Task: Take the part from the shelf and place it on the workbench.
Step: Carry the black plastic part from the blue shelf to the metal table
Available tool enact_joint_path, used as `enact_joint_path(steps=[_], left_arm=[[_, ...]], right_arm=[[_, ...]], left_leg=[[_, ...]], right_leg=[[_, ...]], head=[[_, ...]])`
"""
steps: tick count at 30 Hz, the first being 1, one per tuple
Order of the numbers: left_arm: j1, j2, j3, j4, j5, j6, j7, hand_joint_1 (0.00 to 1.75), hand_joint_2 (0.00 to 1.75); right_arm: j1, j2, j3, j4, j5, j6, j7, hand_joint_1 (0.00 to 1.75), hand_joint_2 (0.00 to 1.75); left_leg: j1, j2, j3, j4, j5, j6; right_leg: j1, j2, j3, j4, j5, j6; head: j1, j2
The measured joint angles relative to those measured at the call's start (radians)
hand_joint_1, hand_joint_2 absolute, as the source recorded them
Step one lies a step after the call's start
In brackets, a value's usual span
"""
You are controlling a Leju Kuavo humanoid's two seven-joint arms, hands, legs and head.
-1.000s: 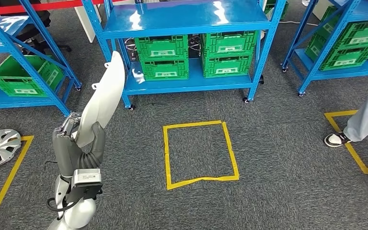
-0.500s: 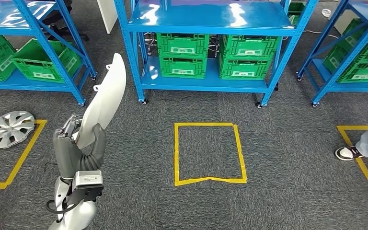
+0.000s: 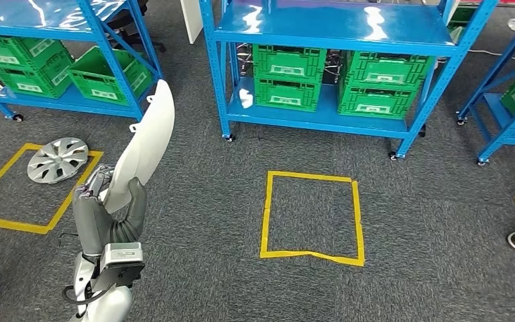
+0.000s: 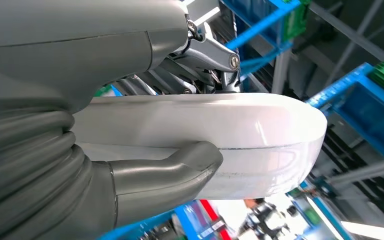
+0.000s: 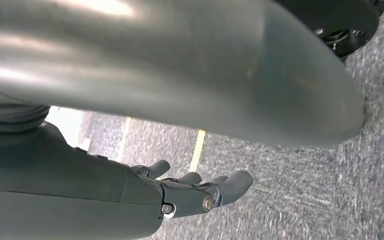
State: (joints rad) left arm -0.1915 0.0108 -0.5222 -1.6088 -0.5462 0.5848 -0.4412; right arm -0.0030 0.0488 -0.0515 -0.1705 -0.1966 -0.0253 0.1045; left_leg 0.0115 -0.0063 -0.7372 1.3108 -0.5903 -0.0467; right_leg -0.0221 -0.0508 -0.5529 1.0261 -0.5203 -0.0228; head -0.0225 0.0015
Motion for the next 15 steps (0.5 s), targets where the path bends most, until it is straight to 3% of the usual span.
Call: enact_joint_path(steps=[1, 3, 4, 6, 8, 10, 12, 14, 15], left_arm=[[0.000, 0.000, 0.000, 0.000, -0.003, 0.000, 0.004, 1.75, 1.75], [0.000, 0.001, 0.000, -0.003, -0.008, 0.000, 0.007, 1.75, 1.75], [-0.001, 0.000, 0.000, -0.005, -0.010, 0.000, 0.007, 1.75, 1.75], [-0.001, 0.001, 0.000, -0.008, -0.012, 0.000, 0.006, 1.75, 1.75], [0.001, 0.001, 0.001, -0.010, -0.012, 0.000, 0.006, 1.75, 1.75], [0.000, 0.002, 0.001, -0.012, -0.012, 0.000, 0.005, 1.75, 1.75], [0.000, 0.001, 0.001, -0.014, -0.012, -0.001, 0.004, 1.75, 1.75], [0.001, 0.000, 0.001, -0.012, -0.012, -0.003, 0.004, 1.75, 1.75], [0.002, 0.000, 0.001, -0.011, -0.012, -0.003, 0.004, 1.75, 1.75]], right_arm=[[0.000, 0.000, 0.000, 0.000, 0.001, 0.000, 0.000, 0.00, 0.00], [-0.002, 0.000, 0.000, 0.000, 0.002, 0.001, 0.000, 0.00, 0.00], [-0.002, 0.000, 0.001, 0.000, 0.003, 0.001, 0.000, 0.00, 0.00], [-0.003, -0.001, 0.002, 0.000, 0.006, 0.002, 0.000, 0.00, 0.00], [-0.006, -0.001, 0.002, 0.000, 0.007, 0.002, 0.000, 0.00, 0.00], [-0.009, -0.002, 0.003, 0.000, 0.007, 0.003, 0.000, 0.00, 0.00], [-0.008, -0.003, 0.003, 0.000, 0.007, 0.003, 0.000, 0.00, 0.00], [-0.006, -0.003, 0.004, 0.000, 0.007, 0.003, 0.002, 0.00, 0.00], [-0.005, -0.003, 0.004, 0.000, 0.007, 0.003, 0.002, 0.00, 0.00]], left_leg=[[0.004, 0.006, 0.020, -0.029, 0.021, -0.003], [0.006, 0.038, 0.098, -0.167, 0.077, -0.006], [0.004, 0.054, 0.132, -0.227, 0.095, -0.001], [-0.003, 0.066, 0.155, -0.277, 0.103, 0.014], [-0.005, 0.044, 0.149, -0.279, 0.109, 0.032], [-0.001, 0.022, 0.148, -0.286, 0.117, 0.048], [0.000, 0.002, 0.146, -0.290, 0.123, 0.061], [-0.003, -0.022, 0.141, -0.288, 0.125, 0.067], [-0.005, -0.036, 0.138, -0.286, 0.125, 0.068]], right_leg=[[-0.002, -0.012, 0.001, 0.000, -0.001, 0.002], [-0.005, -0.034, 0.005, 0.002, -0.004, 0.011], [-0.005, -0.042, 0.007, 0.003, -0.006, 0.019], [-0.002, -0.057, 0.011, 0.002, -0.007, 0.035], [-0.003, -0.070, 0.015, -0.002, -0.006, 0.050], [-0.008, -0.034, 0.006, 0.024, -0.029, 0.060], [-0.007, 0.025, -0.044, 0.130, -0.089, 0.062], [-0.003, 0.044, -0.111, 0.257, -0.135, 0.059], [0.000, 0.046, -0.126, 0.281, -0.132, 0.057]], head=[[0.000, 0.000], [0.000, 0.000], [-0.001, 0.000], [-0.001, 0.000], [-0.001, 0.000], [0.002, 0.000], [0.008, 0.000], [0.011, 0.000], [0.012, 0.000]])
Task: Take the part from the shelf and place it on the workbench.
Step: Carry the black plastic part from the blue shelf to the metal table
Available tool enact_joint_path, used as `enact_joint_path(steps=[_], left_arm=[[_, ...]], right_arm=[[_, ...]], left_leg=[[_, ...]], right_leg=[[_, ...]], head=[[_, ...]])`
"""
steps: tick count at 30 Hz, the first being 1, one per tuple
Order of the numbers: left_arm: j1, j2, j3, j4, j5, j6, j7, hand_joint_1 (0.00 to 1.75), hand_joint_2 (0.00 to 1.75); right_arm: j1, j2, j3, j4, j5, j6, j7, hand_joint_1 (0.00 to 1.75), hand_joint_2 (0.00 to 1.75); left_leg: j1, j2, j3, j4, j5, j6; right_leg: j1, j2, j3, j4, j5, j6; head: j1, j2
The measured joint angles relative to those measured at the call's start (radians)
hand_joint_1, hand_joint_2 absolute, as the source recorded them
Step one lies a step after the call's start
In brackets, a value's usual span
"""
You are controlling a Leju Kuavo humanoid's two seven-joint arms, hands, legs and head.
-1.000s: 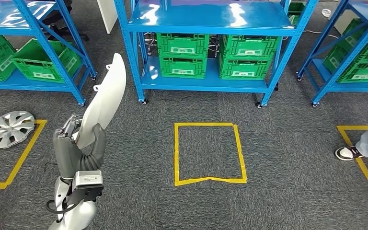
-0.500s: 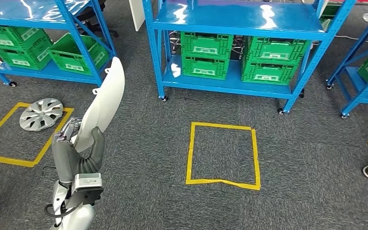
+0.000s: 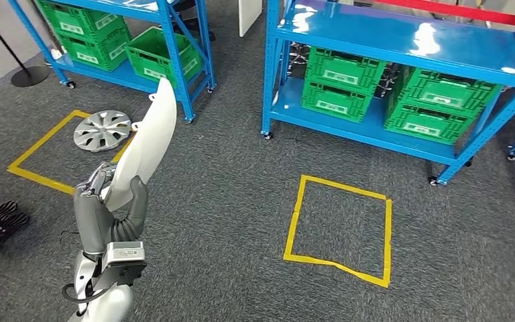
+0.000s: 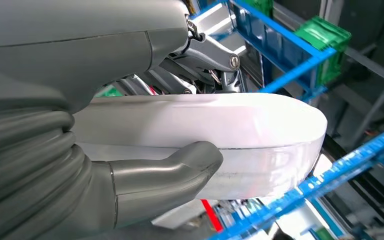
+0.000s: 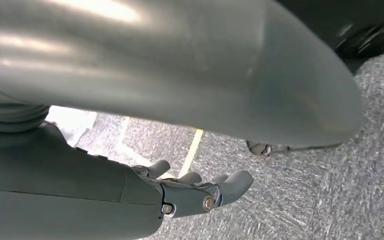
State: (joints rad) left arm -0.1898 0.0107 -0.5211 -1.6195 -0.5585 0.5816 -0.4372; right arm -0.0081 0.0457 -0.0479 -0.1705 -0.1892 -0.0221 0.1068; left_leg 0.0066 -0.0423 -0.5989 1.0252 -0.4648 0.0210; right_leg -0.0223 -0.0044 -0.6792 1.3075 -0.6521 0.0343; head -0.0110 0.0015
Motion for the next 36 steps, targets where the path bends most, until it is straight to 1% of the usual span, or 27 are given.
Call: enact_joint_path(steps=[1, 2, 4, 6, 8, 9, 10, 12, 13, 14, 15, 16, 17, 18, 20, 21, 23, 24, 26, 28, 29, 30, 31, 32, 34, 35, 36], left_arm=[[0.000, 0.000, 0.000, 0.001, 0.000, 0.000, 0.000, 1.75, 1.75], [0.000, 0.000, 0.000, 0.001, 0.000, 0.000, 0.000, 1.75, 1.75], [0.000, -0.002, 0.000, 0.001, 0.000, 0.000, -0.001, 1.75, 1.75], [-0.001, -0.005, 0.000, 0.001, -0.001, 0.000, -0.002, 1.75, 1.75], [-0.001, -0.006, 0.000, 0.000, -0.002, -0.001, -0.003, 1.75, 1.75], [-0.001, -0.006, 0.000, -0.001, -0.002, -0.002, -0.004, 1.75, 1.75], [-0.002, -0.006, 0.000, -0.001, -0.003, -0.004, -0.005, 1.75, 1.75], [-0.004, -0.007, 0.000, -0.003, -0.004, -0.008, -0.006, 1.75, 1.75], [-0.006, -0.008, 0.000, -0.002, -0.005, -0.012, -0.007, 1.75, 1.75], [-0.006, -0.009, 0.000, -0.001, -0.005, -0.017, -0.007, 1.75, 1.75], [-0.006, -0.009, 0.000, 0.001, -0.005, -0.023, -0.007, 1.75, 1.75], [-0.006, -0.010, 0.000, 0.004, -0.004, -0.028, -0.008, 1.75, 1.75], [-0.006, -0.010, 0.000, 0.006, -0.003, -0.032, -0.010, 1.75, 1.75], [-0.007, -0.011, 0.000, 0.007, -0.003, -0.034, -0.012, 1.75, 1.75], [-0.010, -0.015, 0.000, 0.007, -0.001, -0.035, -0.018, 1.75, 1.75], [-0.012, -0.017, 0.000, 0.007, 0.001, -0.034, -0.021, 1.75, 1.75], [-0.014, -0.019, 0.000, 0.008, 0.007, -0.034, -0.026, 1.75, 1.75], [-0.014, -0.019, 0.000, 0.008, 0.011, -0.034, -0.029, 1.75, 1.75], [-0.017, -0.019, 0.000, 0.009, 0.018, -0.032, -0.035, 1.75, 1.75], [-0.021, -0.020, 0.000, 0.013, 0.022, -0.030, -0.041, 1.75, 1.75], [-0.021, -0.021, 0.000, 0.015, 0.023, -0.028, -0.043, 1.75, 1.75], [-0.021, -0.021, 0.000, 0.018, 0.024, -0.027, -0.044, 1.75, 1.75], [-0.020, -0.021, 0.000, 0.021, 0.025, -0.026, -0.045, 1.75, 1.75], [-0.020, -0.021, 0.000, 0.023, 0.025, -0.025, -0.046, 1.75, 1.75], [-0.020, -0.021, 0.000, 0.025, 0.025, -0.023, -0.046, 1.75, 1.75], [-0.021, -0.020, 0.000, 0.025, 0.025, -0.023, -0.046, 1.75, 1.75], [-0.021, -0.020, 0.001, 0.026, 0.025, -0.022, -0.047, 1.75, 1.75]], right_arm=[[0.001, 0.000, 0.000, 0.000, 0.000, 0.000, 0.000, 0.00, 0.00], [0.002, 0.000, 0.000, 0.000, 0.000, 0.000, 0.000, 0.00, 0.00], [0.003, -0.001, 0.000, 0.000, 0.000, 0.000, 0.000, 0.00, 0.00], [0.001, -0.002, 0.000, 0.000, -0.001, 0.000, 0.000, 0.00, 0.00], [-0.003, -0.002, 0.000, 0.000, -0.002, 0.001, 0.001, 0.00, 0.00], [-0.004, -0.001, 0.000, 0.000, -0.005, 0.000, 0.001, 0.00, 0.00], [-0.004, 0.000, 0.000, 0.000, -0.007, 0.000, 0.001, 0.00, 0.00], [-0.003, 0.001, 0.000, 0.000, -0.012, -0.001, 0.001, 0.00, 0.00], [-0.002, 0.001, 0.000, 0.000, -0.015, -0.001, 0.001, 0.00, 0.00], [-0.001, 0.001, 0.000, 0.000, -0.019, -0.002, 0.001, 0.00, 0.00], [0.001, 0.002, 0.000, 0.000, -0.024, -0.002, 0.001, 0.00, 0.00], [0.002, 0.003, -0.001, 0.000, -0.028, -0.003, 0.000, 0.00, 0.00], [0.003, 0.005, -0.001, 0.000, -0.031, -0.004, -0.001, 0.00, 0.00], [0.003, 0.007, -0.002, 0.000, -0.033, -0.004, -0.001, 0.00, 0.00], [0.004, 0.009, -0.002, 0.000, -0.034, -0.004, -0.002, 0.00, 0.00], [0.004, 0.010, -0.002, 0.000, -0.034, -0.004, -0.002, 0.00, 0.00], [0.002, 0.011, -0.002, 0.000, -0.034, -0.004, -0.002, 0.00, 0.00], [0.001, 0.012, -0.002, 0.000, -0.033, -0.004, -0.002, 0.00, 0.00], [0.001, 0.013, -0.002, 0.000, -0.031, -0.005, -0.003, 0.00, 0.00], [0.003, 0.013, -0.002, 0.000, -0.030, -0.006, -0.004, 0.00, 0.00], [0.004, 0.013, -0.002, 0.000, -0.028, -0.006, -0.004, 0.00, 0.00], [0.004, 0.013, -0.002, 0.000, -0.027, -0.006, -0.004, 0.00, 0.00], [0.005, 0.013, -0.002, 0.000, -0.025, -0.006, -0.004, 0.00, 0.00], [0.005, 0.013, -0.002, 0.000, -0.024, -0.006, -0.004, 0.00, 0.00], [0.005, 0.013, -0.002, 0.000, -0.023, -0.006, -0.005, 0.00, 0.00], [0.004, 0.012, -0.002, 0.000, -0.022, -0.006, -0.005, 0.00, 0.00], [0.003, 0.012, -0.002, 0.000, -0.020, -0.005, -0.005, 0.00, 0.00]], left_leg=[[-0.001, -0.015, -0.002, 0.003, 0.000, 0.000], [-0.002, -0.031, -0.003, 0.006, 0.000, 0.000], [-0.003, -0.057, -0.007, 0.013, 0.000, -0.005], [-0.003, -0.077, -0.013, 0.015, 0.003, -0.017], [-0.002, -0.095, -0.019, 0.010, 0.009, -0.031], [-0.003, -0.084, -0.023, 0.012, 0.008, -0.036], [-0.004, -0.060, -0.031, 0.025, -0.001, -0.041], [-0.004, 0.005, -0.069, 0.107, -0.051, -0.051], [-0.002, 0.024, -0.099, 0.170, -0.084, -0.057], [0.001, 0.031, -0.126, 0.229, -0.109, -0.062], [0.004, 0.034, -0.142, 0.265, -0.118, -0.066], [0.008, 0.037, -0.139, 0.263, -0.107, -0.069], [0.010, 0.045, -0.116, 0.224, -0.082, -0.071], [0.012, 0.063, -0.078, 0.159, -0.051, -0.072], [0.009, 0.103, -0.015, 0.044, -0.014, -0.065], [0.007, 0.113, -0.002, 0.017, -0.009, -0.057], [0.003, 0.095, -0.003, 0.010, -0.008, -0.038], [0.003, 0.082, -0.004, 0.008, -0.006, -0.030], [0.006, 0.058, -0.004, 0.003, 0.001, -0.016], [0.006, 0.034, -0.006, 0.001, 0.004, -0.007], [0.004, 0.021, -0.007, 0.002, 0.005, -0.004], [0.002, 0.006, -0.008, 0.003, 0.005, -0.003], [0.001, -0.010, -0.008, 0.004, 0.005, -0.002], [0.000, -0.025, -0.008, 0.006, 0.005, -0.003], [-0.001, -0.054, -0.008, 0.010, 0.005, -0.006], [-0.002, -0.067, -0.010, 0.011, 0.005, -0.011], [-0.002, -0.077, -0.012, 0.012, 0.006, -0.016]], right_leg=[[0.002, 0.003, 0.004, -0.017, 0.023, -0.004], [0.003, 0.010, 0.027, -0.070, 0.058, -0.008], [0.005, 0.049, 0.088, -0.205, 0.115, -0.018], [0.008, 0.071, 0.114, -0.266, 0.129, -0.025], [0.008, 0.052, 0.115, -0.271, 0.133, -0.034], [0.007, 0.041, 0.118, -0.275, 0.137, -0.040], [0.004, 0.028, 0.121, -0.279, 0.140, -0.046], [0.002, 0.003, 0.125, -0.284, 0.144, -0.056], [0.002, -0.010, 0.124, -0.284, 0.144, -0.058], [0.002, -0.024, 0.124, -0.284, 0.144, -0.059], [0.002, -0.038, 0.124, -0.284, 0.143, -0.058], [0.001, -0.052, 0.124, -0.284, 0.142, -0.057], [0.000, -0.066, 0.125, -0.284, 0.140, -0.054], [-0.001, -0.078, 0.128, -0.283, 0.138, -0.050], [0.002, -0.098, 0.132, -0.280, 0.131, -0.038], [0.005, -0.107, 0.135, -0.280, 0.129, -0.030], [0.005, -0.127, 0.142, -0.284, 0.127, -0.015], [0.002, -0.126, 0.146, -0.283, 0.124, -0.009], [-0.003, -0.078, 0.131, -0.241, 0.093, 0.000], [-0.002, -0.016, 0.070, -0.116, 0.027, 0.001], [0.000, -0.005, 0.034, -0.048, 0.001, -0.001], [0.002, -0.001, 0.008, -0.002, -0.009, -0.003], [0.004, 0.001, 0.000, 0.005, 0.003, -0.006], [0.005, 0.005, 0.013, -0.032, 0.035, -0.010], [0.007, 0.036, 0.072, -0.170, 0.107, -0.020], [0.008, 0.053, 0.096, -0.228, 0.129, -0.024], [0.010, 0.065, 0.109, -0.259, 0.137, -0.027]], head=[[0.000, 0.000], [0.001, 0.000], [0.002, 0.000], [0.002, 0.000], [0.003, 0.000], [0.003, 0.000], [0.001, 0.000], [-0.004, 0.000], [-0.007, 0.000], [-0.007, 0.000], [-0.008, 0.000], [-0.007, 0.000], [-0.007, 0.000], [-0.007, 0.000], [-0.008, 0.000], [-0.007, 0.000], [-0.004, 0.000], [-0.003, 0.000], [0.000, 0.000], [0.006, 0.000], [0.007, 0.000], [0.008, 0.000], [0.008, 0.000], [0.008, 0.000], [0.008, 0.000], [0.009, 0.000], [0.009, 0.000]])
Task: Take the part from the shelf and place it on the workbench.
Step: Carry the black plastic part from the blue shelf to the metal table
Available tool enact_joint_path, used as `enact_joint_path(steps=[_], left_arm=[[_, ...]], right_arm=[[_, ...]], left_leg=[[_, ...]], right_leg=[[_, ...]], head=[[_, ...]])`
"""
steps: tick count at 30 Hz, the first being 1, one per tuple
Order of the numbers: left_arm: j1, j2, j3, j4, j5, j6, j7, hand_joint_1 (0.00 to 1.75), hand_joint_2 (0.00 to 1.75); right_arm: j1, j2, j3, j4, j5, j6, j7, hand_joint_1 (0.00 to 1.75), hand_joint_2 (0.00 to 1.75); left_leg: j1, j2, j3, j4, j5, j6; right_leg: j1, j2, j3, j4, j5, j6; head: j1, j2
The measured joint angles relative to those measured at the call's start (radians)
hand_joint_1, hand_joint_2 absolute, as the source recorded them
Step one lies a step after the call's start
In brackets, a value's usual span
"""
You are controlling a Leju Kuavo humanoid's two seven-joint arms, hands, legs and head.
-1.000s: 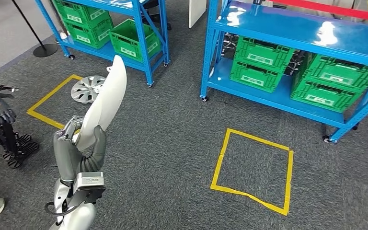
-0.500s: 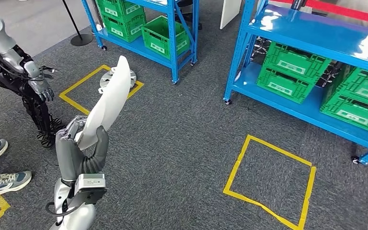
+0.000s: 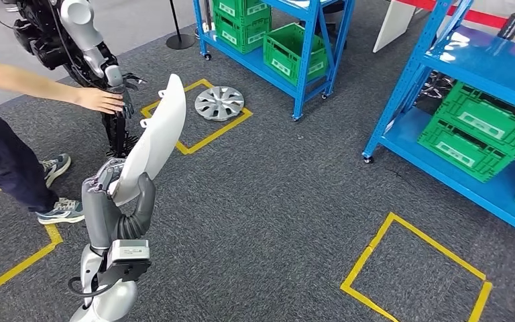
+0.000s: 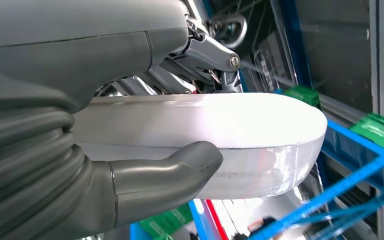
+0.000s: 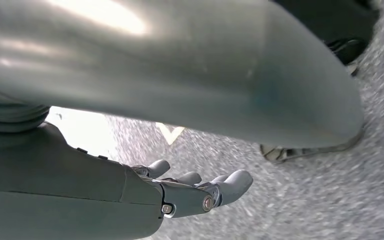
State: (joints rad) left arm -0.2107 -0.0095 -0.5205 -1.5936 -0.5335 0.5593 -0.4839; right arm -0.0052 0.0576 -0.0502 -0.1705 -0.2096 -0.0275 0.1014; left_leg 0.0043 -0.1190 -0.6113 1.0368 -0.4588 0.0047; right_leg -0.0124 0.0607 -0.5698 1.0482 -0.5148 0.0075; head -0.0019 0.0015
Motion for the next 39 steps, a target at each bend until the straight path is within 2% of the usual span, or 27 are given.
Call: enact_joint_path(steps=[1, 3, 4, 5, 7, 9, 10, 11, 12, 14, 16, 18, 19, 21, 22, 23, 24, 25, 26, 27, 29, 31, 33, 34, 36, 38, 39], left_arm=[[0.000, 0.000, 0.000, 0.001, 0.000, 0.001, 0.000, 1.75, 1.75], [0.000, 0.003, 0.002, 0.002, 0.000, 0.002, -0.001, 1.75, 1.75], [-0.001, 0.005, 0.003, 0.003, 0.001, 0.003, -0.002, 1.75, 1.75], [-0.002, 0.007, 0.004, 0.004, 0.001, 0.004, -0.002, 1.75, 1.75], [-0.005, 0.008, 0.006, 0.006, 0.001, 0.005, -0.003, 1.75, 1.75], [-0.006, 0.009, 0.006, 0.010, -0.001, 0.005, -0.003, 1.75, 1.75], [-0.005, 0.010, 0.006, 0.012, -0.003, 0.005, -0.002, 1.75, 1.75], [-0.005, 0.010, 0.006, 0.014, -0.006, 0.006, -0.001, 1.75, 1.75], [-0.005, 0.011, 0.006, 0.015, -0.009, 0.006, 0.001, 1.75, 1.75], [-0.006, 0.011, 0.006, 0.015, -0.014, 0.006, 0.004, 1.75, 1.75], [-0.007, 0.010, 0.006, 0.015, -0.017, 0.006, 0.009, 1.75, 1.75], [-0.007, 0.010, 0.006, 0.014, -0.021, 0.007, 0.013, 1.75, 1.75], [-0.006, 0.010, 0.006, 0.012, -0.023, 0.007, 0.014, 1.75, 1.75], [-0.007, 0.009, 0.006, 0.008, -0.025, 0.009, 0.016, 1.75, 1.75], [-0.007, 0.009, 0.007, 0.008, -0.026, 0.012, 0.016, 1.75, 1.75], [-0.005, 0.009, 0.007, 0.008, -0.026, 0.015, 0.016, 1.75, 1.75], [-0.002, 0.009, 0.007, 0.008, -0.027, 0.018, 0.016, 1.75, 1.75], [0.002, 0.009, 0.008, 0.008, -0.027, 0.023, 0.015, 1.75, 1.75], [0.005, 0.010, 0.010, 0.008, -0.027, 0.027, 0.013, 1.75, 1.75], [0.008, 0.010, 0.012, 0.008, -0.027, 0.031, 0.011, 1.75, 1.75], [0.011, 0.010, 0.018, 0.008, -0.027, 0.037, 0.007, 1.75, 1.75], [0.013, 0.010, 0.022, 0.008, -0.027, 0.040, 0.002, 1.75, 1.75], [0.015, 0.010, 0.023, 0.008, -0.026, 0.041, -0.002, 1.75, 1.75], [0.016, 0.011, 0.024, 0.008, -0.025, 0.041, -0.004, 1.75, 1.75], [0.015, 0.013, 0.025, 0.008, -0.025, 0.042, -0.006, 1.75, 1.75], [0.014, 0.013, 0.025, 0.008, -0.024, 0.043, -0.007, 1.75, 1.75], [0.015, 0.013, 0.025, 0.009, -0.023, 0.043, -0.007, 1.75, 1.75]], right_arm=[[-0.002, 0.000, 0.000, 0.000, 0.001, 0.000, 0.000, 0.00, 0.00], [-0.007, 0.001, 0.000, 0.000, 0.002, 0.001, 0.000, 0.00, 0.00], [-0.009, 0.001, 0.000, 0.000, 0.003, 0.001, -0.001, 0.00, 0.00], [-0.009, 0.002, 0.000, 0.000, 0.003, 0.002, -0.001, 0.00, 0.00], [-0.007, 0.002, 0.000, 0.000, 0.004, 0.002, -0.001, 0.00, 0.00], [-0.005, 0.003, 0.000, 0.000, 0.006, 0.002, 0.000, 0.00, 0.00], [-0.005, 0.003, 0.000, 0.000, 0.007, 0.002, 0.000, 0.00, 0.00], [-0.005, 0.003, 0.000, 0.000, 0.007, 0.002, 0.000, 0.00, 0.00], [-0.006, 0.004, 0.000, 0.000, 0.008, 0.002, 0.000, 0.00, 0.00], [-0.006, 0.004, 0.000, 0.000, 0.008, 0.003, -0.001, 0.00, 0.00], [-0.007, 0.005, 0.001, 0.000, 0.010, 0.003, -0.001, 0.00, 0.00], [-0.009, 0.005, 0.002, 0.000, 0.012, 0.004, -0.003, 0.00, 0.00], [-0.010, 0.005, 0.002, 0.000, 0.014, 0.005, -0.004, 0.00, 0.00], [-0.010, 0.006, 0.003, 0.000, 0.018, 0.006, -0.009, 0.00, 0.00], [-0.009, 0.006, 0.003, 0.000, 0.021, 0.007, -0.012, 0.00, 0.00], [-0.008, 0.006, 0.004, 0.000, 0.022, 0.008, -0.014, 0.00, 0.00], [-0.007, 0.006, 0.005, 0.000, 0.024, 0.009, -0.015, 0.00, 0.00], [-0.006, 0.006, 0.006, 0.000, 0.026, 0.010, -0.015, 0.00, 0.00], [-0.005, 0.006, 0.008, 0.000, 0.027, 0.011, -0.015, 0.00, 0.00], [-0.004, 0.006, 0.010, 0.000, 0.028, 0.011, -0.015, 0.00, 0.00], [-0.003, 0.006, 0.013, 0.000, 0.029, 0.012, -0.014, 0.00, 0.00], [-0.007, 0.005, 0.017, 0.000, 0.030, 0.012, -0.013, 0.00, 0.00], [-0.012, 0.005, 0.019, 0.000, 0.030, 0.012, -0.011, 0.00, 0.00], [-0.013, 0.005, 0.019, 0.000, 0.030, 0.012, -0.011, 0.00, 0.00], [-0.012, 0.006, 0.019, 0.000, 0.029, 0.012, -0.011, 0.00, 0.00], [-0.009, 0.006, 0.019, 0.000, 0.028, 0.012, -0.010, 0.00, 0.00], [-0.008, 0.006, 0.019, 0.000, 0.027, 0.011, -0.008, 0.00, 0.00]], left_leg=[[0.000, -0.009, -0.002, -0.002, 0.002, -0.007], [0.002, -0.023, -0.008, -0.005, 0.007, -0.019], [0.001, -0.012, -0.013, 0.003, 0.001, -0.023], [-0.001, 0.013, -0.027, 0.028, -0.014, -0.027], [-0.003, 0.078, -0.079, 0.139, -0.075, -0.034], [0.002, 0.106, -0.138, 0.261, -0.124, -0.041], [0.004, 0.112, -0.145, 0.281, -0.123, -0.044], [0.007, 0.117, -0.131, 0.258, -0.104, -0.046], [0.009, 0.128, -0.097, 0.198, -0.074, -0.047], [0.008, 0.175, -0.016, 0.057, -0.027, -0.043], [0.004, 0.196, 0.017, -0.004, -0.016, -0.030], [0.001, 0.170, 0.015, -0.005, -0.013, -0.015], [0.001, 0.158, 0.015, -0.008, -0.011, -0.008], [0.005, 0.133, 0.017, -0.013, -0.005, 0.004], [0.005, 0.120, 0.016, -0.013, -0.003, 0.007], [0.004, 0.107, 0.014, -0.013, -0.002, 0.009], [0.002, 0.093, 0.012, -0.011, -0.002, 0.010], [0.001, 0.077, 0.012, -0.010, -0.002, 0.011], [0.001, 0.061, 0.011, -0.008, -0.002, 0.010], [0.000, 0.045, 0.011, -0.006, -0.002, 0.010], [0.001, 0.017, 0.011, -0.003, -0.002, 0.006], [0.003, -0.004, 0.006, -0.005, 0.001, -0.006], [0.004, -0.024, 0.001, -0.012, 0.006, -0.022], [0.004, -0.020, -0.002, -0.010, 0.006, -0.026], [0.001, 0.029, -0.027, 0.037, -0.024, -0.032], [0.000, 0.090, -0.085, 0.163, -0.093, -0.037], [0.002, 0.102, -0.114, 0.228, -0.121, -0.041]], right_leg=[[0.002, 0.003, 0.003, -0.009, -0.001, -0.002], [0.002, -0.019, 0.005, -0.016, 0.005, -0.012], [0.000, -0.031, 0.008, -0.020, 0.009, -0.019], [-0.003, -0.044, 0.010, -0.024, 0.011, -0.026], [-0.003, -0.069, 0.012, -0.028, 0.012, -0.036], [-0.001, -0.098, 0.012, -0.028, 0.010, -0.038], [-0.001, -0.112, 0.012, -0.028, 0.009, -0.037], [-0.002, -0.125, 0.014, -0.027, 0.007, -0.035], [-0.002, -0.138, 0.017, -0.027, 0.005, -0.032], [0.001, -0.159, 0.024, -0.025, -0.003, -0.022], [0.006, -0.176, 0.031, -0.024, -0.009, -0.010], [0.005, -0.194, 0.037, -0.026, -0.012, 0.003], [0.001, -0.187, 0.039, -0.021, -0.018, 0.010], [-0.004, -0.133, 0.015, 0.041, -0.060, 0.019], [-0.005, -0.098, -0.014, 0.104, -0.093, 0.020], [-0.004, -0.077, -0.051, 0.175, -0.124, 0.020], [-0.003, -0.069, -0.084, 0.235, -0.142, 0.018], [-0.002, -0.066, -0.104, 0.264, -0.141, 0.016], [-0.002, -0.063, -0.105, 0.253, -0.119, 0.013], [-0.001, -0.057, -0.086, 0.201, -0.081, 0.009], [-0.001, -0.017, -0.028, 0.059, -0.012, 0.001], [0.004, 0.009, 0.000, -0.012, 0.011, -0.005], [0.007, -0.008, 0.002, -0.018, 0.015, -0.014], [0.006, -0.019, 0.004, -0.023, 0.018, -0.020], [0.003, -0.045, 0.008, -0.033, 0.025, -0.035], [0.005, -0.072, 0.008, -0.036, 0.025, -0.042], [0.006, -0.087, 0.007, -0.035, 0.025, -0.043]], head=[[0.000, 0.000], [0.001, 0.000], [0.000, 0.000], [-0.003, 0.000], [-0.007, 0.000], [-0.009, 0.000], [-0.009, 0.000], [-0.009, 0.000], [-0.009, 0.000], [-0.008, 0.000], [-0.005, 0.000], [-0.002, 0.000], [-0.001, 0.000], [0.002, 0.000], [0.005, 0.000], [0.006, 0.000], [0.007, 0.000], [0.008, 0.000], [0.008, 0.000], [0.008, 0.000], [0.008, 0.000], [0.008, 0.000], [0.009, 0.000], [0.009, 0.000], [0.005, 0.000], [0.000, 0.000], [0.000, 0.000]])
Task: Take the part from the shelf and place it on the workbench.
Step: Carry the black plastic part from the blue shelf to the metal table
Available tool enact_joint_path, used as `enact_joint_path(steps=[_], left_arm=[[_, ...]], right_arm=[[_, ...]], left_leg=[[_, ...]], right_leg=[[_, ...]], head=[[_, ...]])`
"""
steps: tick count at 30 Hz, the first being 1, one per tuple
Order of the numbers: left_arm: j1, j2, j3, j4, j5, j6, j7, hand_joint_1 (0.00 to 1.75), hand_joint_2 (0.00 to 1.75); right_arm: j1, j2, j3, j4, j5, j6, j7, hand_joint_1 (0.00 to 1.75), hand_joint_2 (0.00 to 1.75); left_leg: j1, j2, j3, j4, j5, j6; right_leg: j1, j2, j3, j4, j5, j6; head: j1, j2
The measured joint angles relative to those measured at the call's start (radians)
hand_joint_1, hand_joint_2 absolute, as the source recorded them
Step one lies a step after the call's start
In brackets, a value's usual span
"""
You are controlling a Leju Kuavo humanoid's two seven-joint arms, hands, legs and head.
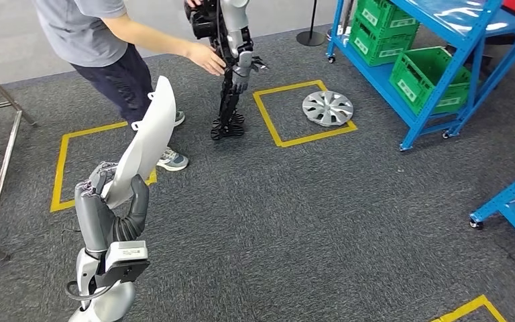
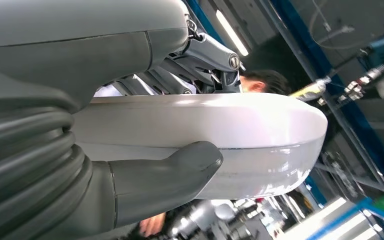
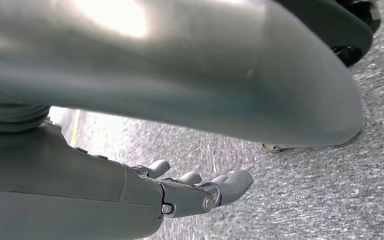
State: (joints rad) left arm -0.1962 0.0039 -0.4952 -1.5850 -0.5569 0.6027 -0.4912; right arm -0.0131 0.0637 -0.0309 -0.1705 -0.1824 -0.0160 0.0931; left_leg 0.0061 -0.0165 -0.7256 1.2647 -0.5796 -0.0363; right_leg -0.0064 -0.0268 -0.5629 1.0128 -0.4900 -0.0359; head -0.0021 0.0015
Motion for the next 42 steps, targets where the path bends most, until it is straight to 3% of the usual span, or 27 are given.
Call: enact_joint_path(steps=[1, 2, 3, 6, 7, 9, 10, 12, 14, 16, 17, 18, 19, 21, 23, 25, 27, 29, 30, 31, 32, 33, 35, 37, 38, 40, 42], left_arm=[[0.001, 0.000, 0.000, 0.001, 0.000, 0.000, 0.000, 1.75, 1.75], [0.001, 0.001, 0.000, 0.001, 0.001, 0.000, 0.000, 1.75, 1.75], [0.001, 0.001, 0.000, 0.001, 0.001, 0.000, 0.000, 1.75, 1.75], [-0.001, 0.001, 0.000, 0.001, 0.001, 0.000, 0.000, 1.75, 1.75], [-0.002, 0.001, 0.000, 0.001, 0.001, 0.000, 0.000, 1.75, 1.75], [-0.002, 0.001, 0.000, 0.001, 0.000, 0.000, 0.000, 1.75, 1.75], [-0.002, 0.000, 0.000, 0.000, 0.000, 0.000, -0.001, 1.75, 1.75], [-0.005, -0.001, 0.000, -0.001, 0.000, -0.001, -0.001, 1.75, 1.75], [-0.008, -0.004, 0.000, 0.000, -0.001, -0.002, -0.001, 1.75, 1.75], [-0.008, -0.005, 0.000, 0.003, -0.001, -0.003, -0.001, 1.75, 1.75], [-0.008, -0.005, 0.000, 0.004, -0.001, -0.003, -0.001, 1.75, 1.75], [-0.008, -0.005, 0.000, 0.005, -0.001, -0.003, -0.001, 1.75, 1.75], [-0.008, -0.005, 0.000, 0.006, -0.001, -0.003, -0.001, 1.75, 1.75], [-0.008, -0.005, 0.000, 0.006, -0.001, -0.003, -0.001, 1.75, 1.75], [-0.008, -0.005, 0.000, 0.007, 0.000, -0.003, -0.002, 1.75, 1.75], [-0.007, -0.003, 0.000, 0.007, 0.002, -0.003, -0.003, 1.75, 1.75], [-0.008, 0.000, 0.000, 0.006, 0.004, -0.002, -0.003, 1.75, 1.75], [-0.009, 0.002, 0.000, 0.007, 0.007, 0.000, -0.006, 1.75, 1.75], [-0.010, 0.002, 0.000, 0.009, 0.008, 0.001, -0.007, 1.75, 1.75], [-0.009, 0.002, 0.000, 0.011, 0.010, 0.002, -0.009, 1.75, 1.75], [-0.009, 0.003, 0.000, 0.013, 0.012, 0.002, -0.010, 1.75, 1.75], [-0.009, 0.004, 0.000, 0.015, 0.013, 0.002, -0.011, 1.75, 1.75], [-0.011, 0.005, 0.000, 0.017, 0.014, 0.002, -0.013, 1.75, 1.75], [-0.015, 0.004, 0.000, 0.017, 0.014, 0.002, -0.014, 1.75, 1.75], [-0.016, 0.004, 0.000, 0.017, 0.015, 0.002, -0.015, 1.75, 1.75], [-0.019, 0.004, 0.000, 0.018, 0.016, 0.002, -0.015, 1.75, 1.75], [-0.022, 0.005, 0.000, 0.018, 0.016, 0.002, -0.015, 1.75, 1.75]], right_arm=[[0.001, 0.000, 0.000, 0.000, 0.000, 0.000, 0.002, 0.00, 0.00], [0.001, 0.000, 0.000, 0.000, -0.001, -0.001, 0.003, 0.00, 0.00], [0.001, 0.000, 0.000, 0.000, -0.001, -0.001, 0.005, 0.00, 0.00], [0.000, 0.001, 0.000, 0.000, -0.001, -0.001, 0.007, 0.00, 0.00], [-0.001, 0.001, 0.000, 0.000, -0.001, -0.001, 0.007, 0.00, 0.00], [-0.003, 0.001, 0.000, 0.000, -0.002, -0.001, 0.007, 0.00, 0.00], [-0.005, 0.001, 0.000, 0.000, -0.003, -0.001, 0.007, 0.00, 0.00], [-0.006, 0.002, 0.000, 0.000, -0.004, -0.001, 0.007, 0.00, 0.00], [-0.004, 0.002, 0.000, 0.000, -0.005, -0.001, 0.008, 0.00, 0.00], [-0.001, 0.002, 0.000, 0.000, -0.007, 0.000, 0.008, 0.00, 0.00], [0.000, 0.002, 0.000, 0.000, -0.007, 0.000, 0.008, 0.00, 0.00], [0.001, 0.002, 0.000, 0.000, -0.007, 0.000, 0.008, 0.00, 0.00], [0.002, 0.002, 0.000, 0.000, -0.007, 0.000, 0.008, 0.00, 0.00], [0.003, 0.000, 0.000, 0.000, -0.008, 0.000, 0.008, 0.00, 0.00], [0.001, -0.001, 0.000, 0.000, -0.008, 0.000, 0.007, 0.00, 0.00], [-0.002, -0.001, 0.000, 0.000, -0.008, 0.000, 0.007, 0.00, 0.00], [-0.002, 0.000, 0.000, 0.000, -0.008, 0.001, 0.008, 0.00, 0.00], [0.001, 0.000, 0.000, 0.000, -0.008, 0.002, 0.008, 0.00, 0.00], [0.003, 0.000, 0.000, 0.000, -0.008, 0.002, 0.009, 0.00, 0.00], [0.004, 0.000, 0.000, 0.000, -0.008, 0.002, 0.009, 0.00, 0.00], [0.005, 0.000, 0.000, 0.000, -0.008, 0.002, 0.010, 0.00, 0.00], [0.005, 0.001, 0.000, 0.000, -0.008, 0.002, 0.010, 0.00, 0.00], [0.004, 0.002, 0.000, 0.000, -0.010, 0.002, 0.010, 0.00, 0.00], [0.004, 0.002, 0.000, 0.000, -0.012, 0.003, 0.009, 0.00, 0.00], [0.004, 0.001, 0.000, 0.000, -0.013, 0.003, 0.009, 0.00, 0.00], [0.002, 0.001, 0.000, 0.000, -0.013, 0.004, 0.008, 0.00, 0.00], [-0.001, 0.001, 0.000, 0.000, -0.011, 0.005, 0.008, 0.00, 0.00]], left_leg=[[0.002, 0.006, -0.017, 0.041, -0.012, -0.003], [0.004, 0.010, -0.014, 0.040, -0.004, -0.006], [0.006, 0.017, 0.013, -0.003, 0.022, -0.007], [0.006, 0.075, 0.129, -0.203, 0.094, -0.001], [0.004, 0.086, 0.145, -0.233, 0.101, 0.005], [0.001, 0.070, 0.144, -0.239, 0.102, 0.019], [0.001, 0.058, 0.144, -0.241, 0.105, 0.026], [0.004, 0.035, 0.143, -0.246, 0.111, 0.039], [0.005, 0.012, 0.140, -0.247, 0.116, 0.048], [0.002, -0.015, 0.136, -0.245, 0.117, 0.051], [0.002, -0.031, 0.135, -0.244, 0.118, 0.051], [0.001, -0.046, 0.135, -0.242, 0.118, 0.050], [0.001, -0.061, 0.135, -0.240, 0.119, 0.049], [0.002, -0.087, 0.133, -0.237, 0.120, 0.043], [0.004, -0.106, 0.128, -0.240, 0.125, 0.030], [0.005, -0.124, 0.122, -0.246, 0.131, 0.015], [0.001, -0.090, 0.102, -0.216, 0.111, 0.008], [-0.003, -0.024, 0.050, -0.107, 0.048, 0.004], [-0.002, -0.005, 0.018, -0.037, 0.015, 0.001], [-0.001, 0.003, -0.006, 0.017, -0.005, -0.002], [0.001, 0.008, -0.015, 0.040, -0.008, -0.004], [0.002, 0.013, -0.001, 0.019, 0.010, -0.006], [0.003, 0.046, 0.079, -0.119, 0.068, -0.006], [0.002, 0.081, 0.141, -0.228, 0.101, 0.003], [0.000, 0.086, 0.150, -0.244, 0.103, 0.010], [-0.001, 0.062, 0.147, -0.242, 0.106, 0.025], [0.002, 0.040, 0.146, -0.245, 0.111, 0.037]], right_leg=[[0.000, -0.015, 0.000, 0.000, -0.001, 0.000], [0.000, -0.029, 0.000, 0.000, -0.001, 0.001], [0.000, -0.043, 0.001, 0.001, -0.002, 0.002], [0.004, -0.075, 0.007, 0.006, -0.010, 0.016], [0.007, -0.084, 0.009, 0.007, -0.013, 0.022], [0.007, -0.102, 0.014, 0.007, -0.015, 0.035], [0.004, -0.098, 0.017, 0.010, -0.018, 0.042], [-0.003, -0.050, 0.002, 0.051, -0.048, 0.054], [-0.006, 0.009, -0.056, 0.172, -0.113, 0.060], [-0.006, 0.023, -0.119, 0.291, -0.153, 0.060], [-0.005, 0.024, -0.128, 0.302, -0.144, 0.058], [-0.005, 0.027, -0.116, 0.270, -0.115, 0.054], [-0.005, 0.038, -0.086, 0.204, -0.075, 0.050], [-0.003, 0.081, -0.024, 0.066, -0.019, 0.042], [0.003, 0.103, -0.003, 0.014, -0.006, 0.036], [0.004, 0.080, -0.001, 0.007, 0.001, 0.026], [0.000, 0.053, 0.002, -0.003, 0.009, 0.012], [0.000, 0.024, 0.002, -0.009, 0.011, 0.002], [0.001, 0.009, 0.001, -0.008, 0.011, 0.000], [0.002, -0.006, 0.001, -0.008, 0.010, 0.000], [0.002, -0.020, 0.000, -0.008, 0.010, 0.000], [0.002, -0.034, 0.001, -0.008, 0.009, 0.002], [0.002, -0.059, 0.003, -0.004, 0.005, 0.008], [0.006, -0.078, 0.007, 0.002, -0.003, 0.019], [0.008, -0.085, 0.009, 0.004, -0.005, 0.026], [0.007, -0.101, 0.014, 0.004, -0.009, 0.038], [0.001, -0.066, 0.008, 0.029, -0.030, 0.051]], head=[[0.000, 0.000], [0.000, 0.000], [0.000, 0.000], [0.000, 0.000], [0.001, 0.000], [0.003, 0.000], [0.003, 0.000], [0.005, 0.000], [0.009, 0.000], [0.010, 0.000], [0.010, 0.000], [0.010, 0.000], [0.010, 0.000], [0.010, 0.000], [0.011, 0.000], [0.012, 0.000], [0.009, 0.000], [0.003, 0.000], [0.001, 0.000], [0.001, 0.000], [0.001, 0.000], [0.001, 0.000], [0.000, 0.000], [0.002, 0.000], [0.002, 0.000], [0.003, 0.000], [0.004, 0.000]])
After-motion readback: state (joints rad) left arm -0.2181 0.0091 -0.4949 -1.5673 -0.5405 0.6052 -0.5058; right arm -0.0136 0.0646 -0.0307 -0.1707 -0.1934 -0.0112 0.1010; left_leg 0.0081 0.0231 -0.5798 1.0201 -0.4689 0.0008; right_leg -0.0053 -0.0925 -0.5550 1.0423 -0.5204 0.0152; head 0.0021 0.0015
